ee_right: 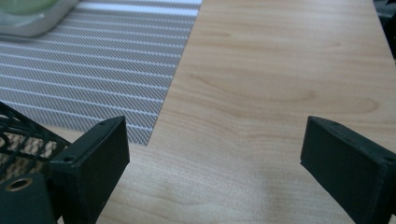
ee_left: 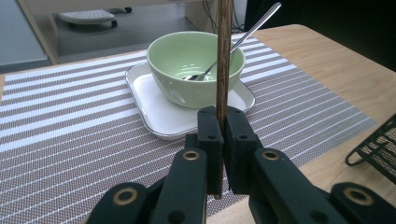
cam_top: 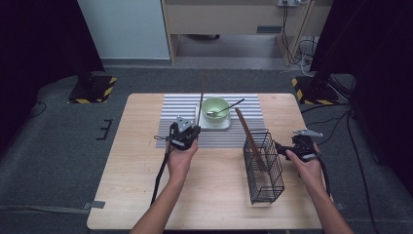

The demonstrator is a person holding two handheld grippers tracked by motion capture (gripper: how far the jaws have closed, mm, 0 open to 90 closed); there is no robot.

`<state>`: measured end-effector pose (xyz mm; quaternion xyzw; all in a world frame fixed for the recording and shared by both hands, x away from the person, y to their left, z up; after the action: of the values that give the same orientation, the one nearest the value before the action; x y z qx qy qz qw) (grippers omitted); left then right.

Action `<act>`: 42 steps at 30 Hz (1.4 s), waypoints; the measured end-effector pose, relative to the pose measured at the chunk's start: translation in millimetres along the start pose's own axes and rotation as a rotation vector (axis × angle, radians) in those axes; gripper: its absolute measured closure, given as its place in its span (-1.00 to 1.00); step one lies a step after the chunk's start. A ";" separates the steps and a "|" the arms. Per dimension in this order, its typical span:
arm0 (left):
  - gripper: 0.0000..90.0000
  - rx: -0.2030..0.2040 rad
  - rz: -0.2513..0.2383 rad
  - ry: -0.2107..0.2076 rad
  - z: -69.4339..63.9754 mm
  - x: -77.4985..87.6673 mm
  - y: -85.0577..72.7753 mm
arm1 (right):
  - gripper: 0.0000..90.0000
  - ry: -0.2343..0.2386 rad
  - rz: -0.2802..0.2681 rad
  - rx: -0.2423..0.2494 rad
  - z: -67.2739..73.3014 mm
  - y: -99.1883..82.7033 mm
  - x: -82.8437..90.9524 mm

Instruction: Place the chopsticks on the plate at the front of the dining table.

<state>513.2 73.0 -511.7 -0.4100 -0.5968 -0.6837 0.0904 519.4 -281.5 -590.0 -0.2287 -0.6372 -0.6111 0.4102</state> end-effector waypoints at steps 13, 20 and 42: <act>0.91 0.054 0.028 0.065 1.3 -20.8 -6.5 | -0.82 -0.035 0.043 -0.015 -1.0 -15.6 -14.7; 0.91 0.078 0.048 0.076 3.2 -31.4 -12.2 | -0.82 -0.059 0.062 -0.002 0.1 -18.5 -18.8; 0.90 0.140 0.080 0.128 7.7 -59.4 -25.5 | -0.85 -0.076 0.070 0.016 -1.3 -23.7 -21.4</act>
<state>539.5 65.0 -570.6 -0.3818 -0.6195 -0.6608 0.1839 512.9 -281.7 -621.3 -0.2706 -0.6488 -0.5822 0.4085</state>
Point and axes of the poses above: each handheld gripper's, and its own axes: x roughly backward along the jaws, y roughly out of its top, z roughly to its left, the point moved 9 cm from there along -x, roughly forward along the jaws, and after that the axes turned 15 degrees about z, right-handed, at the moved point
